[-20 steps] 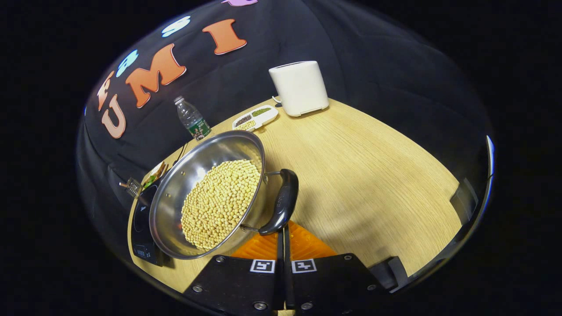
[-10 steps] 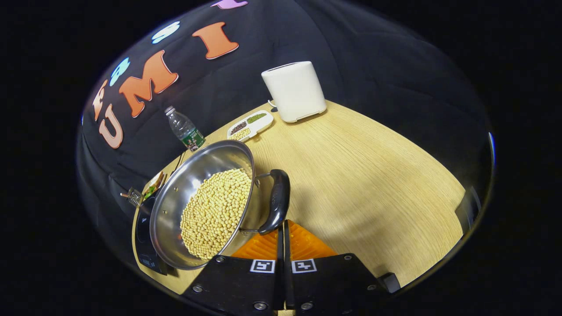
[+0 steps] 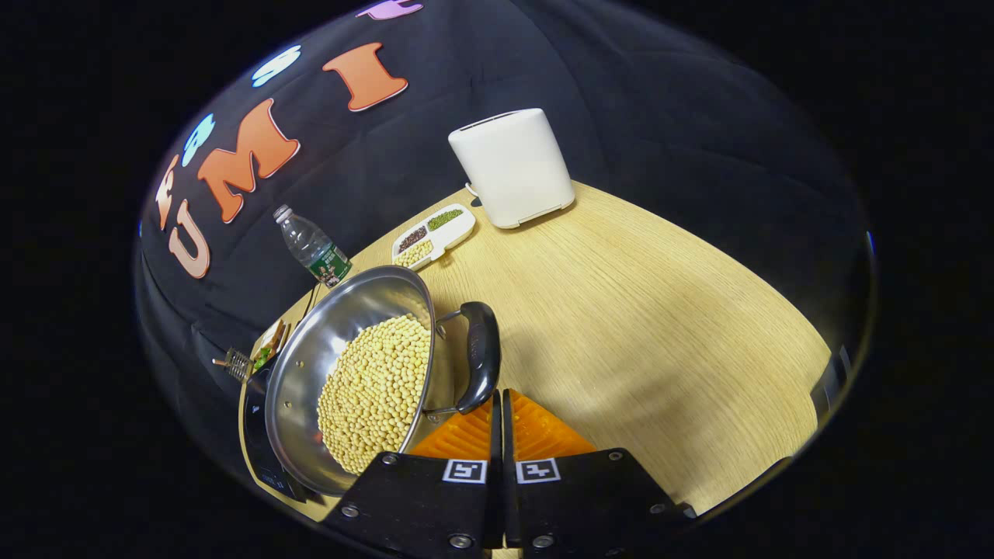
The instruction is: First push the handle of the pot to place it horizontally, then grasp the pot with both hands and set it on the induction cooktop.
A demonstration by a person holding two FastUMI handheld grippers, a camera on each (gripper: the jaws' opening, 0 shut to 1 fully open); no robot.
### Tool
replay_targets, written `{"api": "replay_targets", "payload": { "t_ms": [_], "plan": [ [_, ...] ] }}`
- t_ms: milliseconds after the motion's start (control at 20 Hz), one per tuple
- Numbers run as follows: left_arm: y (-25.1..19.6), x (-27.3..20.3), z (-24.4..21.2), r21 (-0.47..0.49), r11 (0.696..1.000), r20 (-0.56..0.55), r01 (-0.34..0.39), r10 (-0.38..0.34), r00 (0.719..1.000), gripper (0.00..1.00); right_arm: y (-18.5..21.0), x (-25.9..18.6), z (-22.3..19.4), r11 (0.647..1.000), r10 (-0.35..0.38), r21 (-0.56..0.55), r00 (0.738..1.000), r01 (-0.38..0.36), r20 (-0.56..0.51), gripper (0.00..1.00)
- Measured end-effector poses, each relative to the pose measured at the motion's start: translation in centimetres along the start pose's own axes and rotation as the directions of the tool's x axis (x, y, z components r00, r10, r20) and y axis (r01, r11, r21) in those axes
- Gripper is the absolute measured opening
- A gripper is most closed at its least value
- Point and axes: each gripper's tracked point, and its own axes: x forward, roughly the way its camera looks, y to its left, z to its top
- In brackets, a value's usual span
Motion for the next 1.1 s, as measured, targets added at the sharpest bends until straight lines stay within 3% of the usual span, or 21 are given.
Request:
{"api": "replay_targets", "payload": {
  "t_ms": [500,850,1100],
  "plan": [
    [-5.7,2.0,-7.5,-0.116,0.989,-0.119,0.093,-0.107,0.987,0.97,0.1,1.9,1.9,1.0,-0.015,0.005,1.0,0.015,0.003,0.0],
    [-9.5,2.2,-11.9,-0.09,0.987,-0.174,0.131,-0.145,0.974,0.98,-0.7,3.5,3.0,0.999,-0.051,0.0,0.999,0.051,0.01,0.0],
    [-13.3,2.2,-15.3,-0.129,0.976,-0.232,0.174,-0.201,0.952,0.98,-1.5,4.0,4.0,0.997,-0.071,0.018,0.997,0.071,0.031,0.0]
  ]
}}
